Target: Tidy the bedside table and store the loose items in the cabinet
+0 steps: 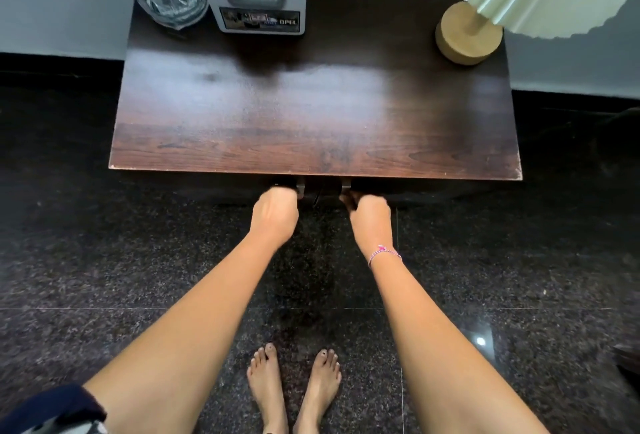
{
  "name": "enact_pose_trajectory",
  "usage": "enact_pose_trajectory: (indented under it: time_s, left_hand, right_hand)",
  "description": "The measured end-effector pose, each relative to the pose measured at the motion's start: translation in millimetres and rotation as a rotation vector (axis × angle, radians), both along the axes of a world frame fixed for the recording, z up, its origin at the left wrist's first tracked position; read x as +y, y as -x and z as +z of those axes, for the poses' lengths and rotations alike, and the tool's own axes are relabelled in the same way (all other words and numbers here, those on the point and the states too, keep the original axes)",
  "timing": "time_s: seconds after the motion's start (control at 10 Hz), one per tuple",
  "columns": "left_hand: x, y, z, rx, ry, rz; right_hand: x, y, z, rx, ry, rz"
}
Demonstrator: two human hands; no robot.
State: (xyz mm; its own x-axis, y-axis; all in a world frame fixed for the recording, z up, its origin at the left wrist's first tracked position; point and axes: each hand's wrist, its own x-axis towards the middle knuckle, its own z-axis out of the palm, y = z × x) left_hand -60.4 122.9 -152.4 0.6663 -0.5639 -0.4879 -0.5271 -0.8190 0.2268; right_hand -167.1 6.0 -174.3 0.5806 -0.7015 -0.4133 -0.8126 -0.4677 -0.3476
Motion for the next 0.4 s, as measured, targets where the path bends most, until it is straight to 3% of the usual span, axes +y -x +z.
enact_pose_trajectory:
  time_s: [0.2, 0.3, 0.4]
  left_hand:
    - [2, 12, 30, -0.121, -0.043, -0.104]
    - [11, 17, 43, -0.211, 0.034, -0.139]
    - [20, 24, 58, -0.214, 0.022, -0.188]
  right_hand:
    - [6, 10, 34, -0.065, 0.108, 0.179]
    - [4, 19, 50, -0.123, 0.145, 0.248]
    - [3, 30, 70, -0.067, 0.134, 0.27]
